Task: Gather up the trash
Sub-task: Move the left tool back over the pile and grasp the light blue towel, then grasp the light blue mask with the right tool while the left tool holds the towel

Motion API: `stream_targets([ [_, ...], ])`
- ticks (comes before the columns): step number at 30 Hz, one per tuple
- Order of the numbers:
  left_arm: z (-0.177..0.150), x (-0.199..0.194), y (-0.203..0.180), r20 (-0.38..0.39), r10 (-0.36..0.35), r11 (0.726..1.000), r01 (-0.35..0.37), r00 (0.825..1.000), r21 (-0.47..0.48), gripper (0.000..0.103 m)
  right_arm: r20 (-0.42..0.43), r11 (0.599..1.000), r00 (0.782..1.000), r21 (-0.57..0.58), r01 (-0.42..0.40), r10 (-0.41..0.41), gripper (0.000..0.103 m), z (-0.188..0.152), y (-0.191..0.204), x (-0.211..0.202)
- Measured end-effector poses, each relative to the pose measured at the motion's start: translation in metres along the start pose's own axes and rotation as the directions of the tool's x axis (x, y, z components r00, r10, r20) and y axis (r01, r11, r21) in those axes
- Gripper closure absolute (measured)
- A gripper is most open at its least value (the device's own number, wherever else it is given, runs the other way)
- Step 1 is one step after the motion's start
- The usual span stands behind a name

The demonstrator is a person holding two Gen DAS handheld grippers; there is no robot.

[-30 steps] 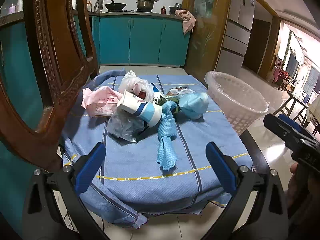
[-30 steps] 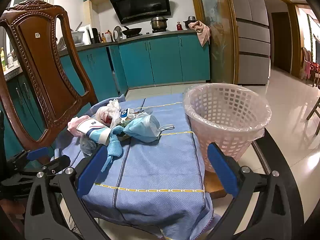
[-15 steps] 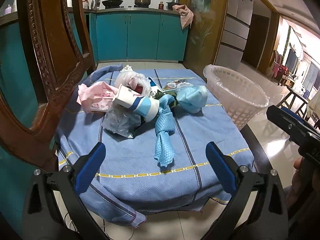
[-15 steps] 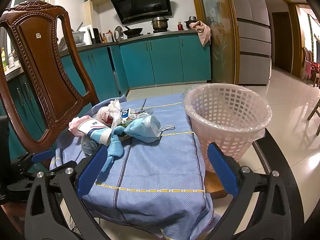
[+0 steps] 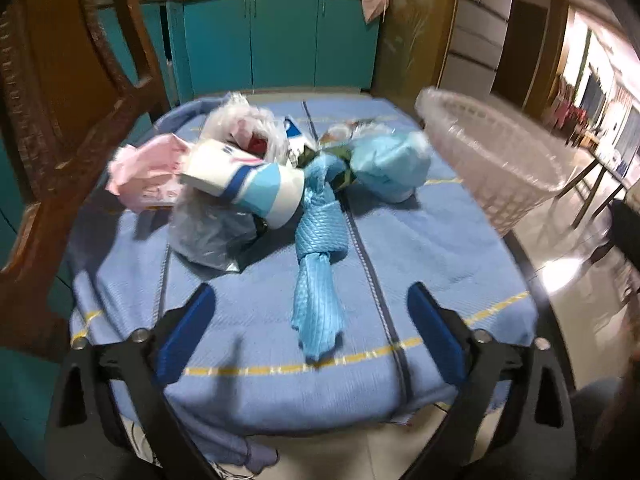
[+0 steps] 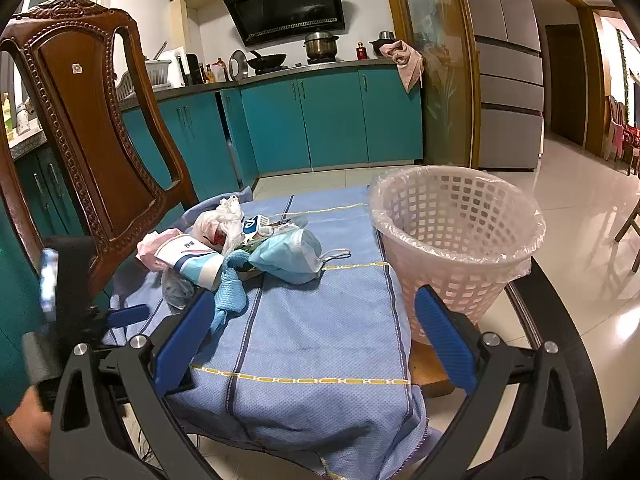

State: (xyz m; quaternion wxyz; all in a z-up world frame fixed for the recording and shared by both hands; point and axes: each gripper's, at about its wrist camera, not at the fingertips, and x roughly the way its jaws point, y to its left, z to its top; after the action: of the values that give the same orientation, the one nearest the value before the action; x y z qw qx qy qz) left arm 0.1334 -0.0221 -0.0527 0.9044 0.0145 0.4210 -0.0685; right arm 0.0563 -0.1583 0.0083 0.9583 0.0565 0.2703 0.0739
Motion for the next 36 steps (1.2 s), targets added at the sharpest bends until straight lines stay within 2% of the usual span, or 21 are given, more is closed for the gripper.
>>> stream_targets([
  [3,0.003,0.031,-0.007,-0.076,0.001,1.0,0.0,0.997,0.009,0.032,-0.005,1.0,1.0,-0.005,0.007,-0.007,0.005,0.0,-0.001,0.003],
  [5,0.002,0.044,-0.008,-0.112,-0.002,1.0,0.003,0.994,0.004,0.05,-0.01,1.0,1.0,-0.019,0.011,-0.011,0.005,0.0,0.0,0.006],
  [6,0.003,0.042,-0.009,-0.102,0.001,1.0,0.0,0.995,0.005,0.064,-0.012,1.0,1.0,-0.027,0.015,-0.015,0.005,0.001,0.0,0.007],
  [7,0.004,0.04,-0.008,-0.104,-0.011,1.0,0.011,0.995,-0.001,0.095,-0.013,0.999,1.0,-0.032,0.014,-0.015,0.005,0.001,0.0,0.009],
  [9,0.008,0.026,-0.002,-0.065,-0.05,0.998,0.047,0.997,-0.039,0.097,-0.019,0.999,1.0,-0.045,0.018,-0.018,0.005,0.003,0.0,0.013],
  [11,0.014,-0.006,0.001,0.035,-0.06,0.998,0.061,0.998,-0.028,0.098,-0.024,0.999,1.0,-0.051,0.017,-0.019,0.005,0.005,-0.001,0.017],
  [13,0.015,-0.04,0.005,0.139,-0.096,0.995,0.099,0.986,-0.019,0.098,-0.032,0.998,0.999,-0.056,0.012,-0.014,0.005,0.008,-0.001,0.023],
  [15,0.013,-0.078,0.014,0.248,-0.117,0.992,0.126,0.962,-0.021,0.098,-0.041,0.998,0.999,-0.062,0.003,-0.006,0.005,0.012,0.002,0.031],
  [18,0.008,-0.128,0.032,0.414,-0.111,0.991,0.131,0.904,-0.02,0.098,-0.063,0.996,0.998,-0.088,-0.013,0.007,0.005,0.018,0.01,0.05],
  [19,0.006,-0.144,0.04,0.47,-0.095,0.993,0.117,0.878,-0.018,0.098,-0.073,0.995,0.997,-0.096,-0.021,0.014,0.005,0.022,0.013,0.06],
  [21,0.005,-0.158,0.047,0.517,-0.079,0.994,0.105,0.853,-0.022,0.098,-0.087,0.994,0.996,-0.109,-0.026,0.016,0.005,0.028,0.02,0.078],
  [22,0.004,-0.16,0.05,0.527,-0.073,0.994,0.103,0.847,-0.027,0.098,-0.095,0.993,0.995,-0.115,-0.03,0.019,0.005,0.03,0.023,0.086],
  [24,0.003,-0.158,0.055,0.529,-0.071,0.993,0.107,0.846,-0.038,0.098,-0.124,0.993,0.992,-0.11,-0.038,0.024,0.005,0.034,0.026,0.11],
  [26,0.002,-0.151,0.057,0.512,-0.057,0.994,0.095,0.857,-0.048,0.098,-0.143,0.994,0.989,-0.103,-0.037,0.022,0.007,0.037,0.027,0.129],
  [28,0.005,-0.148,0.057,0.5,-0.05,0.995,0.089,0.865,-0.055,0.098,-0.189,0.995,0.982,-0.088,-0.037,0.02,0.015,0.038,0.024,0.156],
  [29,0.005,-0.15,0.057,0.5,-0.047,0.994,0.088,0.865,-0.06,0.098,-0.22,0.996,0.975,-0.076,-0.055,0.037,0.026,0.036,0.022,0.166],
  [30,0.005,-0.15,0.059,0.497,-0.046,0.994,0.09,0.866,-0.065,0.098,-0.249,0.995,0.967,-0.063,-0.072,0.054,0.042,0.035,0.021,0.175],
  [31,0.005,-0.151,0.06,0.494,-0.044,0.994,0.089,0.869,-0.069,0.098,-0.292,0.994,0.953,-0.043,-0.096,0.079,0.05,0.032,0.017,0.185],
  [32,0.005,-0.15,0.061,0.492,-0.041,0.994,0.088,0.87,-0.072,0.098,-0.315,0.993,0.943,-0.024,-0.117,0.104,0.071,0.03,0.014,0.189],
  [33,0.007,-0.148,0.062,0.489,-0.039,0.993,0.087,0.871,-0.076,0.098,-0.323,0.991,0.938,-0.007,-0.132,0.123,0.086,0.03,0.012,0.188],
  [36,0.008,-0.144,0.065,0.473,-0.045,0.991,0.098,0.88,-0.09,0.098,-0.277,0.984,0.945,0.004,-0.181,0.175,0.098,0.039,0.012,0.159],
])
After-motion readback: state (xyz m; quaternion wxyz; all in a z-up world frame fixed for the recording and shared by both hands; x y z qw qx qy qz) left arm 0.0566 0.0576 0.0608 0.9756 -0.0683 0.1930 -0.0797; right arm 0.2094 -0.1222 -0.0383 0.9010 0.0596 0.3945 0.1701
